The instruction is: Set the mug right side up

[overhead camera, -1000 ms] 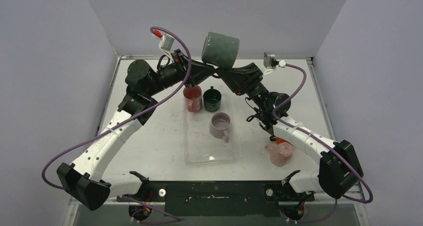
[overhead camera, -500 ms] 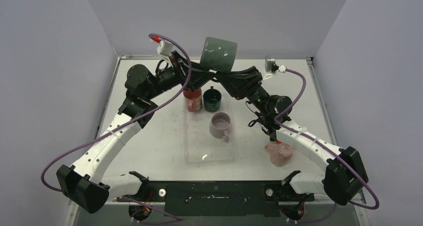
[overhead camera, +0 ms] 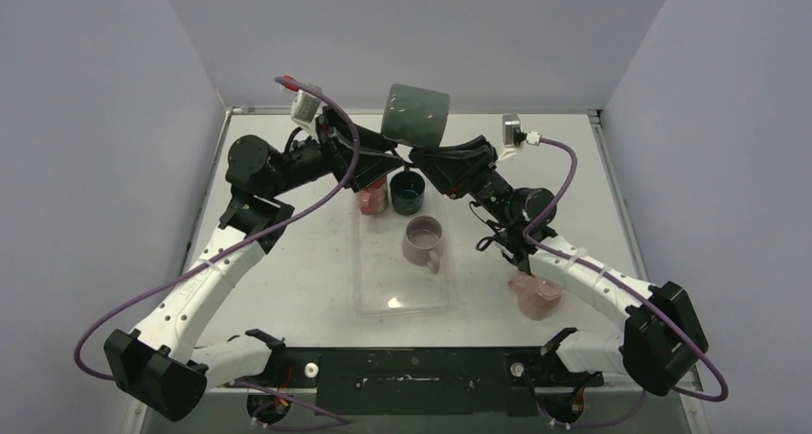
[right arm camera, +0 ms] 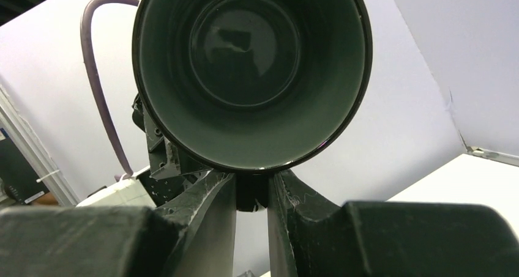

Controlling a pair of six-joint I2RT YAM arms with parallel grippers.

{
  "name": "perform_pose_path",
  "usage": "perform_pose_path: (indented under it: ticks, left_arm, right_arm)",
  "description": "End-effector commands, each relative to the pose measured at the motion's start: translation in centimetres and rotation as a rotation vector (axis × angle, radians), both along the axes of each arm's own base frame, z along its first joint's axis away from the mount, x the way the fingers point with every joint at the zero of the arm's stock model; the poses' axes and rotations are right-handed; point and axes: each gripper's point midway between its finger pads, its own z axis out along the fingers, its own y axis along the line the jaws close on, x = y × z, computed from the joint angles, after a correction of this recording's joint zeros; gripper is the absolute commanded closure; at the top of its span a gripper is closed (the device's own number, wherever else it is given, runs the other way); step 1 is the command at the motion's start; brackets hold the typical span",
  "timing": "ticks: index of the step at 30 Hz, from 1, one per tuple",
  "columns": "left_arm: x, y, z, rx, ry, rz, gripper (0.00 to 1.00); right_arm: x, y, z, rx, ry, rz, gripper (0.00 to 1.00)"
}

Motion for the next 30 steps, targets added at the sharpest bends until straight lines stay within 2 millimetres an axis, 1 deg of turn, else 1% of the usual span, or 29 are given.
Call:
perform_pose_path:
  ticks: [1, 5, 8, 9, 11, 12, 13, 15, 17, 20, 21, 24, 27, 30]
  left_arm:
    - [-3.5, 0.8, 3.4, -0.057, -0.173, -0.091, 0.45]
    - [-1.6, 1.7, 2.1, -0.023, -0.128, 0.009, 0.45]
    - [0.3, 3.0, -0.1, 0.050, -0.096, 0.143, 0.43]
    - [0.5, 3.5, -0.8, 0.077, -0.104, 0.177, 0.43]
    - [0.8, 4.9, -3.4, 0.165, -0.130, 0.244, 0.40]
    - [1.6, 5.9, -5.2, 0.211, -0.112, 0.315, 0.37]
    - [1.8, 6.7, -6.4, 0.239, -0.086, 0.351, 0.36]
    - [1.9, 8.1, -8.5, 0.283, -0.047, 0.403, 0.35]
    - [2.4, 9.5, -10.0, 0.309, -0.005, 0.476, 0.34]
    - [3.3, 12.0, -11.1, 0.330, 0.025, 0.619, 0.32]
    - [3.6, 12.9, -11.2, 0.335, 0.029, 0.672, 0.32]
    - [4.4, 15.2, -11.4, 0.348, 0.040, 0.805, 0.29]
    - [4.9, 16.7, -11.8, 0.369, 0.063, 0.893, 0.29]
    - [5.2, 17.8, -11.9, 0.378, 0.075, 0.953, 0.29]
  right_arm:
    - [-0.3, -0.7, 2.0, 0.036, -0.071, -0.036, 0.95]
    - [-0.2, 0.0, 1.0, -0.022, -0.061, -0.052, 0.95]
    - [0.0, 0.3, 0.1, -0.059, -0.038, -0.067, 0.95]
    - [0.0, 0.3, -0.2, -0.069, -0.028, -0.071, 0.95]
    - [0.1, 0.3, -1.3, -0.094, 0.001, -0.070, 0.95]
    - [0.1, 0.6, -1.9, -0.115, 0.015, -0.059, 0.95]
    - [0.0, 0.9, -2.5, -0.140, 0.025, -0.051, 0.95]
    - [0.1, 1.5, -4.3, -0.198, 0.060, -0.060, 0.95]
    - [0.0, 2.1, -6.2, -0.264, 0.088, -0.076, 0.95]
    - [-0.7, 3.2, -9.0, -0.363, 0.108, -0.082, 0.95]
    - [-1.4, 3.8, -10.1, -0.398, 0.112, -0.070, 0.95]
    - [-2.2, 5.0, -13.2, -0.490, 0.132, -0.055, 0.95]
    - [-2.6, 5.9, -15.7, -0.563, 0.148, -0.057, 0.95]
    - [-2.4, 6.8, -17.6, -0.626, 0.160, -0.065, 0.95]
